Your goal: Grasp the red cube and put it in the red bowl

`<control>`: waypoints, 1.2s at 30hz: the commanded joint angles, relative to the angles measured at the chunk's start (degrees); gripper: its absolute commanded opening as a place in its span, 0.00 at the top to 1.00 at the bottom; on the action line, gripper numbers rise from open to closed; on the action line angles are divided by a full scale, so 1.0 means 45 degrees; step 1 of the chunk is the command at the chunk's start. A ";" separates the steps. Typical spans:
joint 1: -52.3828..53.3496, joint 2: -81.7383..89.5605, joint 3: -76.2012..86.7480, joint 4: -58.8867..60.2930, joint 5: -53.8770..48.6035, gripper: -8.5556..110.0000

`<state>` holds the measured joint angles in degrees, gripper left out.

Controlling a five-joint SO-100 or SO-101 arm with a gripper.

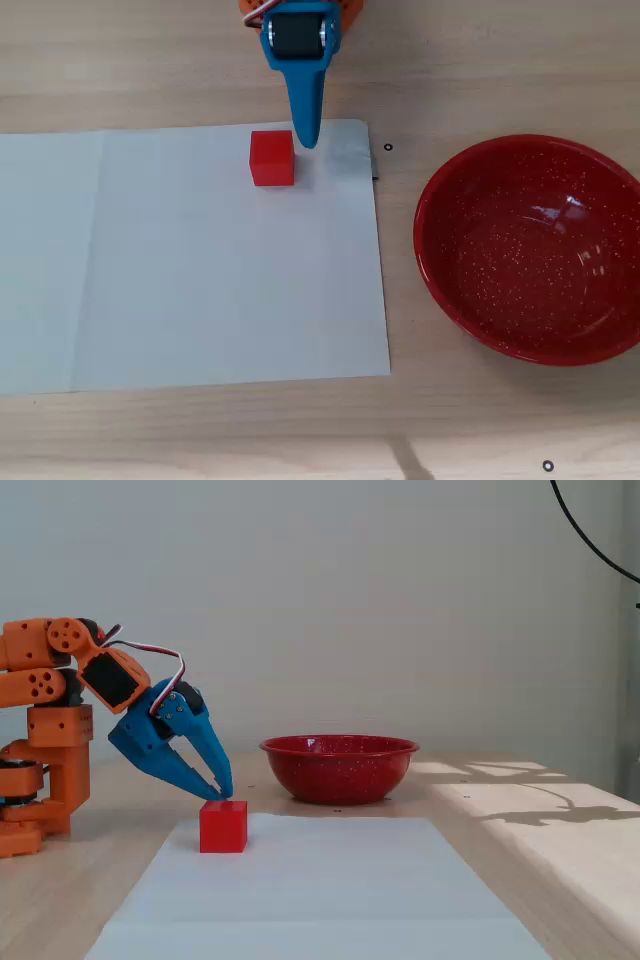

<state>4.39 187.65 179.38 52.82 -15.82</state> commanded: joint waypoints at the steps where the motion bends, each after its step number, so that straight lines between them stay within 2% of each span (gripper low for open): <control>1: -0.0293 0.0234 0.0117 0.0020 0.0059 0.92; 26: -0.0293 0.0215 0.0117 0.0059 0.0312 0.92; 36: -0.0313 -0.1660 -0.2695 0.1055 0.0840 0.92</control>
<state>4.31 182.37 174.64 56.78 -13.36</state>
